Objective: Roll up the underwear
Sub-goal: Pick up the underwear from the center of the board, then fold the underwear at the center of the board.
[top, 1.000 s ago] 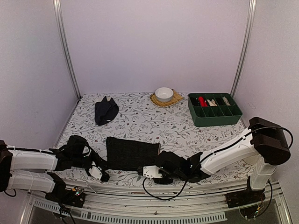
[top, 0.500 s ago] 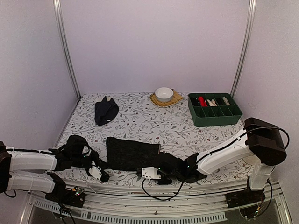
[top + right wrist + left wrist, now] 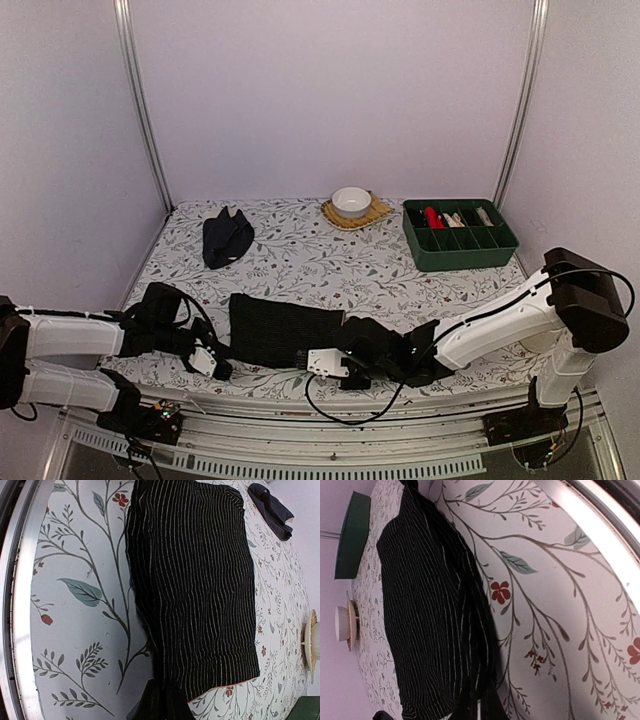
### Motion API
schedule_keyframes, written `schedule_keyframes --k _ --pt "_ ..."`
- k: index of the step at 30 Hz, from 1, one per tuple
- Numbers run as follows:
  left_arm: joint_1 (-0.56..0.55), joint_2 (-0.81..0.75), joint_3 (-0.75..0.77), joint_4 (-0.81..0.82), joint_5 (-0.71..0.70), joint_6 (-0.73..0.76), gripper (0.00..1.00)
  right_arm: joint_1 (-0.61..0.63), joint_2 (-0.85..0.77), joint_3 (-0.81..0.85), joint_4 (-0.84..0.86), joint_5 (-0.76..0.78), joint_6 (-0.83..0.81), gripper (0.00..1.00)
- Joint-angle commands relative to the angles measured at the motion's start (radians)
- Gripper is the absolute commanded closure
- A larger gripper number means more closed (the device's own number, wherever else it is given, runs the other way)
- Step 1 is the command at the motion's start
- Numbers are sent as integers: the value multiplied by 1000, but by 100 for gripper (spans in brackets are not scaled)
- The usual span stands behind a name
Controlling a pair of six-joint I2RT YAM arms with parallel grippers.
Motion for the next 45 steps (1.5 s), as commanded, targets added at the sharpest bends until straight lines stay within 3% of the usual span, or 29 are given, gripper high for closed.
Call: schedule_keyframes --k 1,22,35,45 --pt "66 33 58 -71 111 10 100 -37 -77 -16 -3 -63 54 98" --pt "211 197 281 -266 350 -25 100 -177 -20 119 -84 -134 187 98" --pt "253 268 397 -336 345 -90 100 -282 40 315 -267 -330 217 97" --pt "291 414 552 -460 322 -88 100 -320 152 483 -457 -441 159 97"
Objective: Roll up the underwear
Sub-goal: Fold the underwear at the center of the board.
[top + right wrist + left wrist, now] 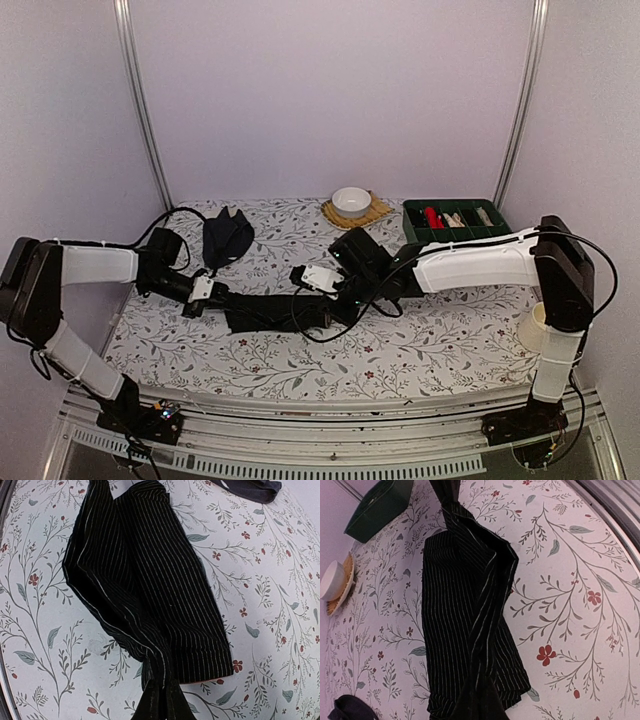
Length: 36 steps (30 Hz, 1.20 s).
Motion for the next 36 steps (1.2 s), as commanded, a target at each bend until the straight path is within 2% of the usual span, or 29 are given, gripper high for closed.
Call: schedule_keyframes --k 1,15,36 --pt "23 53 74 -115 6 12 100 -18 62 76 -134 -99 -26 96" --pt "41 226 268 -257 -11 -13 100 -98 172 244 -254 -118 -17 96" --pt "34 384 423 -240 -132 -174 100 -137 318 426 -326 22 -34 94"
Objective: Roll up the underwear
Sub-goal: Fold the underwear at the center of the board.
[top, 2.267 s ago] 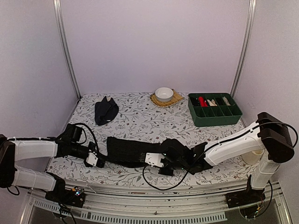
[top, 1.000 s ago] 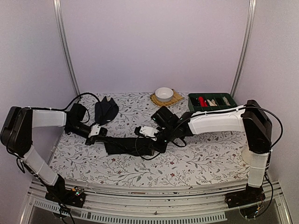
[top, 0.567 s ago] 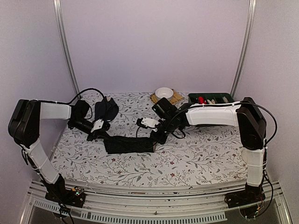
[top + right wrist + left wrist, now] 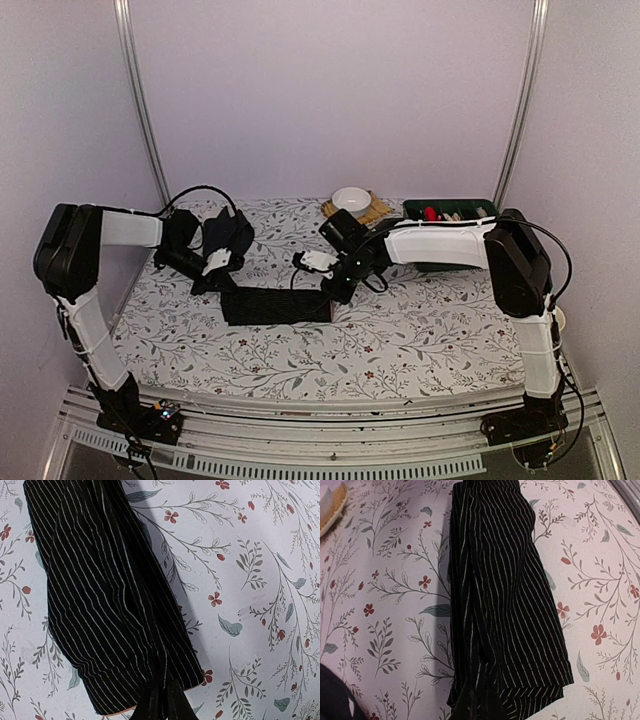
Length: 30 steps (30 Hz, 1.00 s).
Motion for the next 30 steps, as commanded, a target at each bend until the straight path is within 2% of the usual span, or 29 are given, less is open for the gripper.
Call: schedule_keyframes --k 1,12,16,18,21,24,30 --pt "4 24 29 -9 -32 -37 100 -11 38 54 -17 50 -8 94" --pt "-32 60 24 92 -140 -125 100 -11 97 127 -48 115 -13 91" --pt "-35 62 12 141 -169 -153 94 -10 118 141 -40 163 -4 89" --pt "-35 66 11 158 -179 -170 90 -10 126 148 -36 182 6 85" --pt "-36 62 7 182 -187 -190 78 -11 125 148 -29 205 16 69" --pt "-35 44 -9 223 -201 -219 73 -11 115 146 -27 224 21 61" --pt "-27 -24 -46 337 -234 -309 68 -9 49 126 -13 269 42 55"
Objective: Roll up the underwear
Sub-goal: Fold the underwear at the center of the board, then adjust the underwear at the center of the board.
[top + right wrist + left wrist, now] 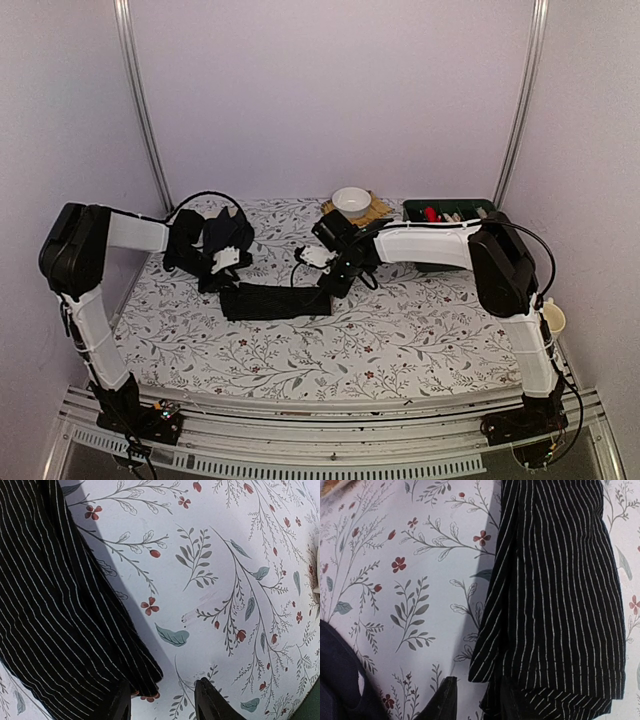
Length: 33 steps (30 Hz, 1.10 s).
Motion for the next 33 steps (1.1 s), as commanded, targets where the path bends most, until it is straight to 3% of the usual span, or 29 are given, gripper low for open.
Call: schedule_keyframes --k 1,6,10,13,17,20,33 --pt "10 -85 -21 113 -30 -106 65 -5 -72 -5 14 66 34 53" --pt "34 -174 -49 235 -65 -206 50 2 -170 -90 74 91 67 48" --pt "36 -251 -102 233 -60 -187 50 32 -235 -191 141 70 79 49" --pt "22 -311 -166 170 -12 -130 59 78 -258 -248 189 39 71 56" --pt "-16 -348 -245 117 -7 -53 81 103 -231 -240 199 -19 72 79" --pt "-36 -333 -266 80 -19 -25 89 104 -180 -210 188 -41 78 91" --pt "-76 -139 -214 15 -126 3 99 103 -87 -197 149 -32 84 96"
